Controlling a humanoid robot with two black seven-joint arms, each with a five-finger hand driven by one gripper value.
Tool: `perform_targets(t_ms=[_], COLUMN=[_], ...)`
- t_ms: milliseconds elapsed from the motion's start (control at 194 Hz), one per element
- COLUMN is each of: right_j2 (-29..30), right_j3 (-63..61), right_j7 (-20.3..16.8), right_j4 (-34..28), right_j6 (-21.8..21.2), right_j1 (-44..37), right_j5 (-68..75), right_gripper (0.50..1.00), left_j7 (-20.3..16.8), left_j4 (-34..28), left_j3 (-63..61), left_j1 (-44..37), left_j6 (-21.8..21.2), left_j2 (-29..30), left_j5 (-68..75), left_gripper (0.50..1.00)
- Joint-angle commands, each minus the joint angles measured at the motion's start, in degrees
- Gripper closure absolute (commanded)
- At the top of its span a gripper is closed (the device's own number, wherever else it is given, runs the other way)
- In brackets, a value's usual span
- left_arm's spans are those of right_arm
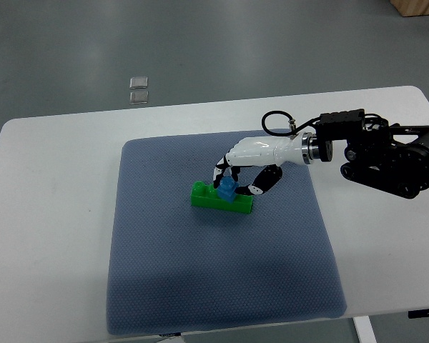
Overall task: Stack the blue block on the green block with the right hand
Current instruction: 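Lower the blue block onto the green block's studs and press down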
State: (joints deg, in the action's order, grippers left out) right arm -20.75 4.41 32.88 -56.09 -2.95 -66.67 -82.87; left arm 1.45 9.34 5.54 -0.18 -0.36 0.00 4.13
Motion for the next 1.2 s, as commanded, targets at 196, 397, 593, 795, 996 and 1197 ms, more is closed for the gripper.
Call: perform_targets(t_ms=[196, 397, 593, 795, 996, 1197], right_j2=[0.2, 0.1, 0.2, 0.3, 0.3, 0.3], right_j3=[0.0, 0.0, -0.5, -0.6, -0.6, -0.6], right_j7=[0.0, 0.0, 0.0, 0.0, -0.1, -0.2], right_j4=[1.1, 1.1, 1.2, 1.2, 1.8, 2.0], right_j6=[0.0, 0.0, -1.7, -3.5, -5.8, -7.5], right_j1=[-0.1, -0.1, 0.1, 0.6, 1.0, 1.0], right_j5=[-0.7, -0.6, 0.6, 1.3, 5.0, 8.4], right_gripper=[1.000, 1.000, 1.000, 1.000, 1.000, 1.000], left_j7=[0.0, 0.0, 0.0, 0.0, 0.0, 0.0], left_j4=[0.1, 0.0, 0.0, 0.1, 0.0, 0.0], left_j3=[0.0, 0.0, 0.0, 0.0, 0.0, 0.0], left_j1=[0.0, 0.0, 0.0, 0.0, 0.0, 0.0], left_j6=[0.0, 0.0, 0.0, 0.0, 0.0, 0.0], left_j2=[0.0, 0.0, 0.0, 0.0, 0.0, 0.0], left_j5=[0.0, 0.0, 0.0, 0.0, 0.0, 0.0], left_gripper=[0.500, 0.500, 0.500, 0.500, 0.500, 0.500])
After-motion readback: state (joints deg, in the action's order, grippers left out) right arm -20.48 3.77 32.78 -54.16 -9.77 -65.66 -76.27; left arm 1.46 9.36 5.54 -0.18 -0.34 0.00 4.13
